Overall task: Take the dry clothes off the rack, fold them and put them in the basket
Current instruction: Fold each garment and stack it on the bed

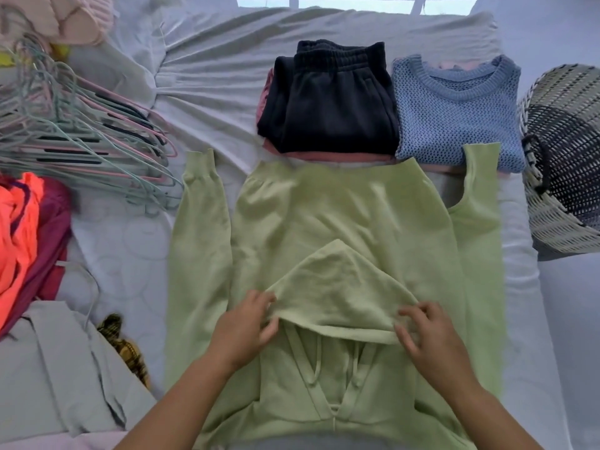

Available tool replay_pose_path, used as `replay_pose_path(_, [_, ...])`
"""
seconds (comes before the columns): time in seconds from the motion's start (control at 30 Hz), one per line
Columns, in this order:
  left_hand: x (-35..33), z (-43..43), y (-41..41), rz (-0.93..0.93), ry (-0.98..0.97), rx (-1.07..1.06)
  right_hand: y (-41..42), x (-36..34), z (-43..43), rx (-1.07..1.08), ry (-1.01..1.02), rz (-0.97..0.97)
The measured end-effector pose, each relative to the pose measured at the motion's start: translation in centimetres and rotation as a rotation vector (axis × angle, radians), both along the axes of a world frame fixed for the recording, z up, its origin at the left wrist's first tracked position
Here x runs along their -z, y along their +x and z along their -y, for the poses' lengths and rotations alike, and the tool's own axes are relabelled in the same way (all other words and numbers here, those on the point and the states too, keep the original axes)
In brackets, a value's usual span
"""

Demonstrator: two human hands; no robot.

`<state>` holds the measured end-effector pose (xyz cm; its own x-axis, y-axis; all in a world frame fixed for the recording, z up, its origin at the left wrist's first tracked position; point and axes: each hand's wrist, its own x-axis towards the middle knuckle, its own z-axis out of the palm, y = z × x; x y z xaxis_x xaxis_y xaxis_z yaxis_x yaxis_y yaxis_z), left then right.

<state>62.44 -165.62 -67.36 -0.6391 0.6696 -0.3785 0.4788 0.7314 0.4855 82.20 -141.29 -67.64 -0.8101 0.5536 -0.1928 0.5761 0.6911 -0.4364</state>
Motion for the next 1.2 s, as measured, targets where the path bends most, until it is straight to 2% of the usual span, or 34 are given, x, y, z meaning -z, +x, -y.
replay_pose_path(0.1, [-0.2, -1.8, -1.4, 0.064, 0.111, -0.299, -2.6, -0.3, 0.0, 0.029, 0.032, -0.097])
replay_pose_path(0.23, [0.7, -2.3, -2.3, 0.163, -0.033, -0.309, -5.6, 0.2, 0.0, 0.137, -0.056, 0.045])
replay_pose_path(0.37, [0.3, -3.3, -2.9, 0.264, 0.018, -0.443, -8.3, 0.6, -2.0, 0.284, -0.181, 0.197])
replay_pose_path(0.47, [-0.1, -3.3, -2.7, 0.304, 0.165, -0.505, -8.8, 0.2, -2.9, 0.357, -0.385, 0.031])
replay_pose_path(0.53, [-0.4, -3.0, -2.2, 0.352, 0.209, -0.576, -8.3, 0.3, -3.2, 0.361, -0.399, -0.045])
replay_pose_path(0.6, [-0.2, -2.3, -1.5, 0.318, 0.141, -0.636, -7.3, 0.4, -3.2, 0.436, -0.355, -0.084])
replay_pose_path(0.7, [-0.3, -1.2, 0.0, 0.174, 0.036, -0.763, -4.4, -0.1, -2.4, 0.708, -0.344, -0.191])
replay_pose_path(0.73, [-0.4, -1.0, 0.4, 0.190, -0.003, -0.815, -3.2, -0.4, -1.9, 0.795, -0.380, -0.195])
replay_pose_path(0.77, [-0.4, -0.8, 0.7, 0.279, -0.011, -0.887, -2.1, -0.6, -1.3, 0.861, -0.433, -0.167])
replay_pose_path(0.87, [-1.2, -1.1, 1.2, 0.741, 0.132, -1.150, 0.3, -0.5, 0.5, 0.896, -0.604, -0.046])
replay_pose_path(0.9, [-1.4, -1.3, 1.1, 0.815, 0.179, -1.185, 0.4, -0.4, 0.8, 0.890, -0.654, -0.031])
replay_pose_path(1.07, [-1.5, -2.0, 0.7, 0.959, 0.379, -1.333, -0.8, 0.0, -0.2, 0.833, -0.737, 0.049])
replay_pose_path(1.2, [-0.8, -1.5, 0.9, 1.063, 0.465, -1.445, -1.3, -0.8, -0.3, 0.910, -0.906, -0.162])
